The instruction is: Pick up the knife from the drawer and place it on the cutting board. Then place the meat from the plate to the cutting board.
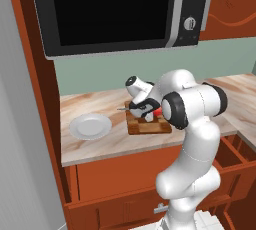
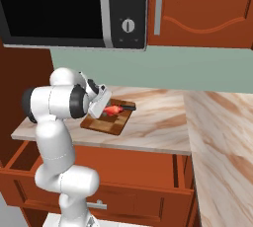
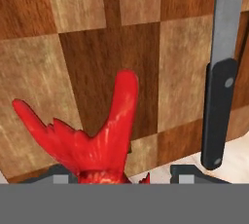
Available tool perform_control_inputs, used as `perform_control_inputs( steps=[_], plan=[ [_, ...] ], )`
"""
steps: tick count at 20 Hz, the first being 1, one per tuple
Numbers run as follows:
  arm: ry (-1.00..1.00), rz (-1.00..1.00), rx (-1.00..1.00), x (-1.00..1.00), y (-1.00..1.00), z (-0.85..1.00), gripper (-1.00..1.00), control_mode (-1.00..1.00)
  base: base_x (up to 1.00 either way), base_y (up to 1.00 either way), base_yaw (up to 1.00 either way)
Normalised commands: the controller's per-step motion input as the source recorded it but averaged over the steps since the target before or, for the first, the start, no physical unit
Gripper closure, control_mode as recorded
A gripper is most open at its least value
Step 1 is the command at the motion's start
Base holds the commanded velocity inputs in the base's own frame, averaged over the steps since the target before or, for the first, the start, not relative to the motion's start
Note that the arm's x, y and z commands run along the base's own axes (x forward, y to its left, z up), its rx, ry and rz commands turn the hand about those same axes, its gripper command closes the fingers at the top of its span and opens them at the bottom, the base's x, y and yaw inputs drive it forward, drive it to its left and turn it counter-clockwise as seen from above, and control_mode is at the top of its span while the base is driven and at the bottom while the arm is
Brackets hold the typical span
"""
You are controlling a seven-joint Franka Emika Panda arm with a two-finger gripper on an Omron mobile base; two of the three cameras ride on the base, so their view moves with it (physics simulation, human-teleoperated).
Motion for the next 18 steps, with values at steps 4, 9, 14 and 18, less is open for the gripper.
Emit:
perform_control_inputs(
  steps=[4,9,14,18],
  plan=[
    [-0.01,0.0,0.0,0.0,0.0,0.02,-1.0,-1.0,0.0,0.0,0.0],
    [-0.05,0.0,0.0,-0.06,0.0,0.26,-1.0,-1.0,0.0,0.0,0.0],
    [0.01,0.0,0.0,-0.05,0.05,0.23,-1.0,-1.0,0.0,0.0,0.0],
    [0.15,0.05,0.0,0.03,0.02,0.01,-1.0,-1.0,0.0,0.0,0.0]
  ],
)
